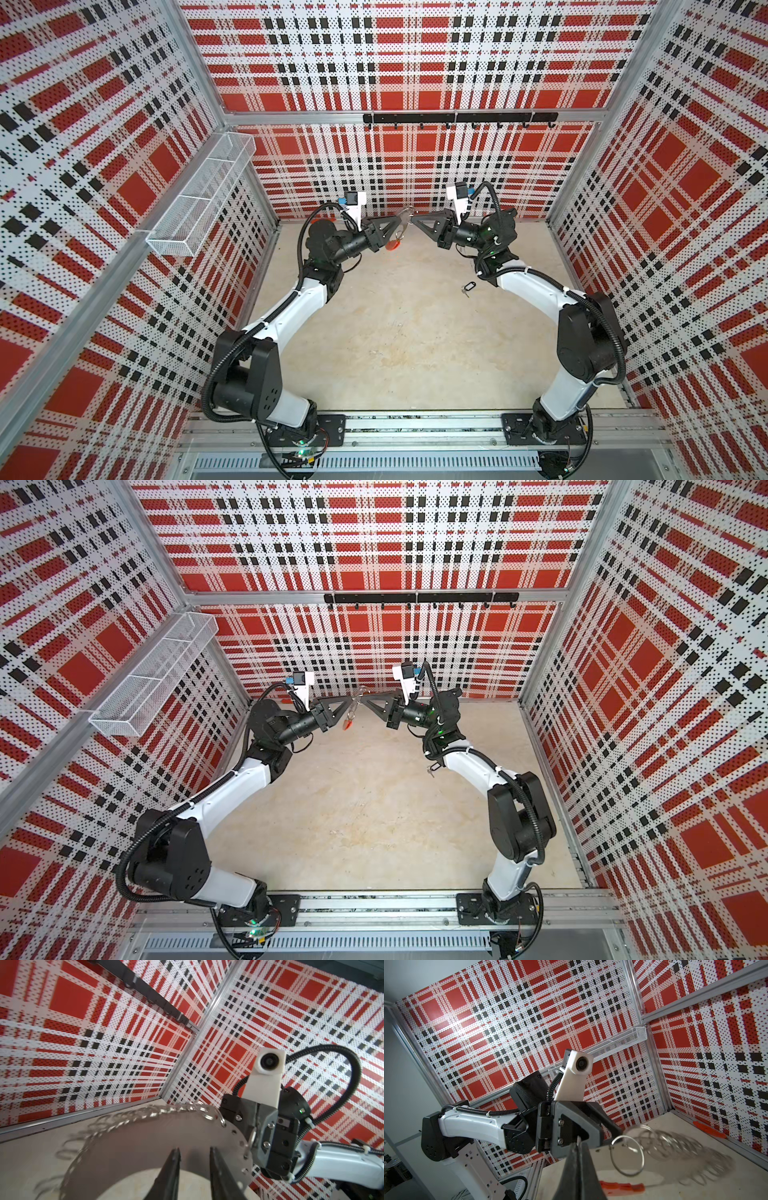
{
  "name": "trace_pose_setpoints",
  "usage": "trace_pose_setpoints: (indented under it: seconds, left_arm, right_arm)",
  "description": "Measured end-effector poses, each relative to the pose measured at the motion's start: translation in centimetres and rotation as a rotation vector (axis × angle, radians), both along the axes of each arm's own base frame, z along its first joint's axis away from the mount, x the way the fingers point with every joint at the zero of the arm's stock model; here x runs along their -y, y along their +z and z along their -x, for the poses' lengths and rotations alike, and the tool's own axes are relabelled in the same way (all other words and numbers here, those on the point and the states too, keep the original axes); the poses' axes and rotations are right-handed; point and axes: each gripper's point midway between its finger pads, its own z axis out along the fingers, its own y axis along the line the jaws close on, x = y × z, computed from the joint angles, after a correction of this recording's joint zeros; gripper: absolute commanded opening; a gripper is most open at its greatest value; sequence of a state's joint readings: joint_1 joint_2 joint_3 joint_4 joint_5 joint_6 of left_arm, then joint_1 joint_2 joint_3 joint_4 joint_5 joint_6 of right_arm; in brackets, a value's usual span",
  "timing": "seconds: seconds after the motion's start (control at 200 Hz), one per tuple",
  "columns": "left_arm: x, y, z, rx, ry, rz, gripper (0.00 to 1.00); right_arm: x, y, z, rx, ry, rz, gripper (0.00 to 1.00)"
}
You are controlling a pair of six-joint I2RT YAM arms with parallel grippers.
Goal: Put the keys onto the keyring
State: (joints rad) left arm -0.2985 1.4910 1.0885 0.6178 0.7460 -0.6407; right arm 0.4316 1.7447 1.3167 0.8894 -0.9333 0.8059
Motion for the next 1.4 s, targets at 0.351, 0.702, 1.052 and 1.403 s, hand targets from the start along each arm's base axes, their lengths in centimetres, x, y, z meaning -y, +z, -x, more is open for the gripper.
trace_pose_setpoints:
  seconds: [0.351,0.702,1.052,1.403]
  left_arm:
    - [1.5,1.3,1.8,0.041,-0.109,0.045,0.30]
    - [2.2,1.5,2.3,0.037,-0.179,0.079,0.09]
    - [2.4,2.0,2.8,0.051,-0.207,0.086,0.09]
    - [2.1,2.1,3.0,0.061,-0.212,0.106,0.00]
  right_arm:
    - [0.1,0.1,0.4,0.002,0.020,-0.005,0.00]
    - [0.1,0.2,0.8,-0.006,0.040,-0.009,0.00]
    - [0.0,0.5,0.9,0.000,0.043,-0.014,0.00]
    - [-0.3,0.5,1.0,-0.001,0.044,-0.015,0.17]
